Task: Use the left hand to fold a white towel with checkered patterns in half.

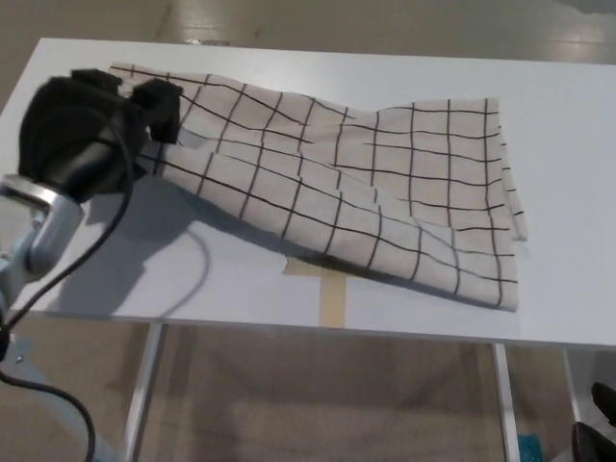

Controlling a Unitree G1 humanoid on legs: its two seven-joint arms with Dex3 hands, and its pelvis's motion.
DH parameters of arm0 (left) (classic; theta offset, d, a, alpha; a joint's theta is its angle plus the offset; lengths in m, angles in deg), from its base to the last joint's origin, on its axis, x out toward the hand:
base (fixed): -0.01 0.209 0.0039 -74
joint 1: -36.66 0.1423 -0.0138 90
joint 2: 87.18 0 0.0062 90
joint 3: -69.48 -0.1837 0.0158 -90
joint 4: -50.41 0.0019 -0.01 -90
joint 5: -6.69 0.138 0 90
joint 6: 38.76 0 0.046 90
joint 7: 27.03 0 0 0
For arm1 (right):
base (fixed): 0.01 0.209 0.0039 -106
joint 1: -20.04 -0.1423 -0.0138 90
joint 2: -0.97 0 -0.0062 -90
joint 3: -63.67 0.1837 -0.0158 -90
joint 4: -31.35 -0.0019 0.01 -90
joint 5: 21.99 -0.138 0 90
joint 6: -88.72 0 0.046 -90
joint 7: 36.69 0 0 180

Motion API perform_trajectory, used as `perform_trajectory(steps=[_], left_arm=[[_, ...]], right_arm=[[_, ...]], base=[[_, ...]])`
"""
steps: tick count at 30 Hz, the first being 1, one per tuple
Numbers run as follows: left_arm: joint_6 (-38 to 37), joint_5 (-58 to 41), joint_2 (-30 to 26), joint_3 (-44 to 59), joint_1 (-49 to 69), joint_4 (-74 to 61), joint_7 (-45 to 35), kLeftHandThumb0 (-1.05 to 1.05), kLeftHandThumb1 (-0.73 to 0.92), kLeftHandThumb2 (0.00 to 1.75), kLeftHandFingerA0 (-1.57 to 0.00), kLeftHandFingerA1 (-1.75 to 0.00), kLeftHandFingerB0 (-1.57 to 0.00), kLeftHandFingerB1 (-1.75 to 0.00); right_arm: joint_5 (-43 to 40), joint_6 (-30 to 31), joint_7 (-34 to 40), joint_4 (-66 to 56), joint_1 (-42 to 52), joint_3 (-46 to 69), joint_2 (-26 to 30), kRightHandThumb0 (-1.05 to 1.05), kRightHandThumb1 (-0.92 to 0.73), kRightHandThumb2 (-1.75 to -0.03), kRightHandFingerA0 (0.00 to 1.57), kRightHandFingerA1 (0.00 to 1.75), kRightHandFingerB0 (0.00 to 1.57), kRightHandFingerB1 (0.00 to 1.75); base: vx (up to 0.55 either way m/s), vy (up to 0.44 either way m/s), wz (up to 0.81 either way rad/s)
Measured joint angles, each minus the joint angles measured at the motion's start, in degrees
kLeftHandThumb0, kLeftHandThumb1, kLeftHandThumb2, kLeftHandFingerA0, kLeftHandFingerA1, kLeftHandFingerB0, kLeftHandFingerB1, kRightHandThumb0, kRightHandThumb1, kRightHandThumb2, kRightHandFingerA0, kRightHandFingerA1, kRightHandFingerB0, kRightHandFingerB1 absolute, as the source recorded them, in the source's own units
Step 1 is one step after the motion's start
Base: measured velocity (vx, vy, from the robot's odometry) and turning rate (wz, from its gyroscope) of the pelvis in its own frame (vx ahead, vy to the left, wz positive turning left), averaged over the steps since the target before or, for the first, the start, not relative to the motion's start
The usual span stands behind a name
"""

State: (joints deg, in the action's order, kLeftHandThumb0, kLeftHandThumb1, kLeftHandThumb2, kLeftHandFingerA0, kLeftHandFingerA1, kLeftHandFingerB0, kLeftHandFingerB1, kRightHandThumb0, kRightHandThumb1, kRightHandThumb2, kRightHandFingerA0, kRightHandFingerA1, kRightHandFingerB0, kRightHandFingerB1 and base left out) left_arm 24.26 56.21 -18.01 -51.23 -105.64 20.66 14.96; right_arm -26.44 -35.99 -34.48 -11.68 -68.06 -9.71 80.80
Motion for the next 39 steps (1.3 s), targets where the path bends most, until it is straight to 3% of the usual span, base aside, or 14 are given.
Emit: perform_trajectory(steps=[12,13,14,16,17,18,19,20,22,27,29,30,31,39], left_arm=[[-1.0,2.4,0.38,-2.5,-6.37,-1.3,1.75,-0.26,0.66,0.56,-0.82,-1.75,-0.6,-1.74],[-1.0,2.57,0.47,-2.62,-6.69,-1.4,1.83,-0.33,0.46,0.82,-1.16,-1.41,-0.93,-1.29],[-1.0,3.53,1.05,-3.87,-8.1,-1.69,2.16,-0.32,0.46,0.82,-1.16,-1.41,-0.93,-1.29],[-1.07,4.21,1.6,-4.86,-9.04,-1.93,2.31,-0.32,0.43,0.8,-1.16,-1.41,-0.94,-1.29],[-1.38,5.51,2.6,-6.95,-10.89,-2.4,2.41,-0.28,0.58,0.57,-0.87,-1.74,-0.73,-1.6],[-1.54,5.92,2.97,-7.65,-11.53,-2.61,2.42,-0.28,0.58,0.57,-0.87,-1.74,-0.73,-1.6],[-2.12,7.15,4.18,-9.53,-13.44,-3.34,2.43,-0.28,0.55,0.57,-0.88,-1.73,-0.75,-1.58],[-2.29,7.47,4.46,-9.97,-13.89,-3.54,2.43,-0.32,0.51,0.57,-0.9,-1.68,-0.92,-1.32],[-3.05,8.86,5.97,-12.16,-15.9,-4.43,2.44,-0.29,0.53,0.57,-0.92,-1.7,-0.97,-1.19],[-4.67,12.67,11.19,-18.09,-19.54,-6.27,3.17,-0.36,0.51,0.6,-0.94,-1.66,-0.94,-1.3],[-5.44,14.22,13.78,-20.67,-20.71,-6.57,3.6,-0.3,0.53,0.58,-0.95,-1.7,-1.02,-1.02],[-5.71,14.75,14.62,-21.56,-21.0,-6.7,3.74,-0.3,0.53,0.58,-0.95,-1.7,-1.02,-1.02],[-6.02,15.33,15.49,-22.48,-21.26,-6.84,3.93,-0.31,0.4,0.8,-1.25,-1.41,-0.97,-1.2],[-6.78,19.29,21.14,-27.58,-22.05,-7.55,4.85,-0.35,0.39,0.76,-1.24,-1.46,-0.95,-1.27]], right_arm=[[-0.7,-0.71,-0.4,0.67,-0.57,0.12,0.02,-0.5,-0.72,-0.63,0.49,0.47,0.5,0.38],[-0.7,-0.72,-0.39,0.7,-0.67,0.11,0.02,-0.51,-0.73,-0.63,0.49,0.47,0.5,0.38],[-0.65,-0.76,-0.26,0.83,-0.76,0.1,0.08,-0.51,-0.74,-0.63,0.49,0.47,0.5,0.38],[-0.62,-0.78,-0.13,0.86,-0.82,0.07,0.11,-0.51,-0.74,-0.63,0.49,0.47,0.5,0.38],[-0.49,-0.81,0.05,0.87,-0.82,-0.07,0.15,-0.53,-0.75,-0.63,0.49,0.47,0.5,0.38],[-0.44,-0.83,0.12,0.86,-0.82,-0.13,0.16,-0.53,-0.75,-0.63,0.49,0.47,0.5,0.38],[-0.24,-0.86,0.3,0.85,-0.82,-0.28,0.17,-0.53,-0.76,-0.63,0.49,0.48,0.5,0.38],[-0.18,-0.88,0.36,0.85,-0.82,-0.31,0.18,-0.53,-0.76,-0.64,0.49,0.48,0.5,0.38],[0.1,-0.9,0.66,0.86,-0.79,-0.42,0.26,-0.53,-0.76,-0.64,0.5,0.49,0.51,0.39],[0.92,-0.92,1.4,0.5,-0.81,-0.78,0.34,-0.54,-0.77,-0.64,0.5,0.5,0.53,0.39],[1.15,-0.92,1.53,0.24,-0.86,-0.89,0.36,-0.54,-0.76,-0.64,0.51,0.51,0.54,0.39],[1.19,-0.92,1.54,0.14,-0.92,-0.93,0.36,-0.54,-0.76,-0.64,0.51,0.51,0.54,0.39],[1.22,-0.92,1.54,0.0,-1.02,-0.94,0.36,-0.54,-0.77,-0.64,0.53,0.52,0.56,0.4],[1.13,-0.92,1.56,-0.1,-2.31,-0.72,0.36,-0.53,-0.76,-0.63,0.57,0.54,0.6,0.41]], base=[[0.0,0.0,0.0],[0.0,0.0,0.0],[0.0,0.0,0.08],[0.0,0.0,0.0],[0.0,0.0,0.0],[0.0,0.0,0.0],[0.0,0.0,0.0],[0.0,0.0,0.0],[0.0,0.0,0.0],[0.0,0.0,0.0],[0.0,0.0,0.0],[0.0,0.0,0.0],[0.0,0.0,0.0],[0.0,0.0,0.0]])
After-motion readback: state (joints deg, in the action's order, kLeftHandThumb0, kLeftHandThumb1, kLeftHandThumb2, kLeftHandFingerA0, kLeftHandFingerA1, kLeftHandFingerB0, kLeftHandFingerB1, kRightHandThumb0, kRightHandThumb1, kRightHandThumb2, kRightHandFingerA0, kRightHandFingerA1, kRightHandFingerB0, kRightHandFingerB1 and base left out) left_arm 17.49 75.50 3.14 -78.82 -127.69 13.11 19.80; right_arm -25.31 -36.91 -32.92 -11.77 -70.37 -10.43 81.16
